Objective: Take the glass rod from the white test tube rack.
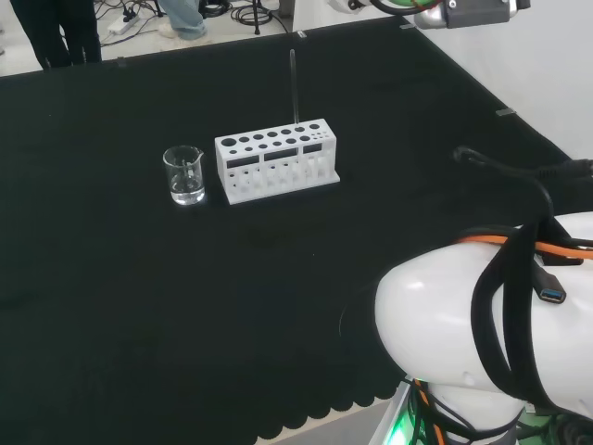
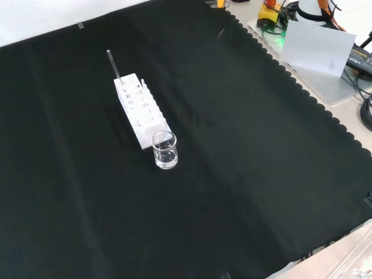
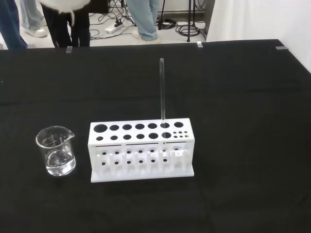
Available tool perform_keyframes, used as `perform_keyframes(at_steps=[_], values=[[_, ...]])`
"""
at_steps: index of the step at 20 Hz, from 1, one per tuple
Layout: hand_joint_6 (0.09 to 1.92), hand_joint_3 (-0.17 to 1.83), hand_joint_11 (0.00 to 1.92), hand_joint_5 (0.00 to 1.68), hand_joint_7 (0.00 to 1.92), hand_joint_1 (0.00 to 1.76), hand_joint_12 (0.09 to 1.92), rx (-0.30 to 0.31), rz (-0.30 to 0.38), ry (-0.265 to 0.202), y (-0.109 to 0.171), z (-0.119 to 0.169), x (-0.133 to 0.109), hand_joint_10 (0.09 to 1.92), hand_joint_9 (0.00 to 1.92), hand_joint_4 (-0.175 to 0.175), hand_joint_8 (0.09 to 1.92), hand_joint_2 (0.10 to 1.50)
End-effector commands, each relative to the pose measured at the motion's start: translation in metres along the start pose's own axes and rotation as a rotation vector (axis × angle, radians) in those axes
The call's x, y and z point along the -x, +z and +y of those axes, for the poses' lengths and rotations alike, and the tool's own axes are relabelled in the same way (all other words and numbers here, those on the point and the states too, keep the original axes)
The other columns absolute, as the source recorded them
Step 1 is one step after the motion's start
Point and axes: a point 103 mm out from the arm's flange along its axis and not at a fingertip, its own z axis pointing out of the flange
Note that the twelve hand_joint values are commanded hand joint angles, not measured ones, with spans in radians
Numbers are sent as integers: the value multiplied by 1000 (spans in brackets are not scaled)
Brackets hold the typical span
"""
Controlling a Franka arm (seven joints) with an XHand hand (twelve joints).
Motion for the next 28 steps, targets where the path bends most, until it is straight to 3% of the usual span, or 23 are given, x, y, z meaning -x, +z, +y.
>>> perform_keyframes(at_steps=[1, 12, 18, 25, 28], values=[[87, 427, 106, 148, 132, 699, 1466, -19, -8, -2, 6, 22, 1, 886, 226, -102, 806, 752], [87, 433, 131, 180, 182, 712, 1457, -31, -14, -19, 25, 113, 2, 875, 266, -100, 808, 753], [87, 444, 206, 202, 242, 734, 1433, -48, -5, -41, 40, 165, -1, 844, 375, -103, 798, 748], [87, 463, 300, 253, 322, 686, 1396, -15, 16, -57, 63, 221, -5, 794, 534, -99, 805, 768], [87, 466, 356, 321, 378, 683, 1370, -29, 18, -62, 73, 241, -5, 765, 600, -114, 810, 774]])
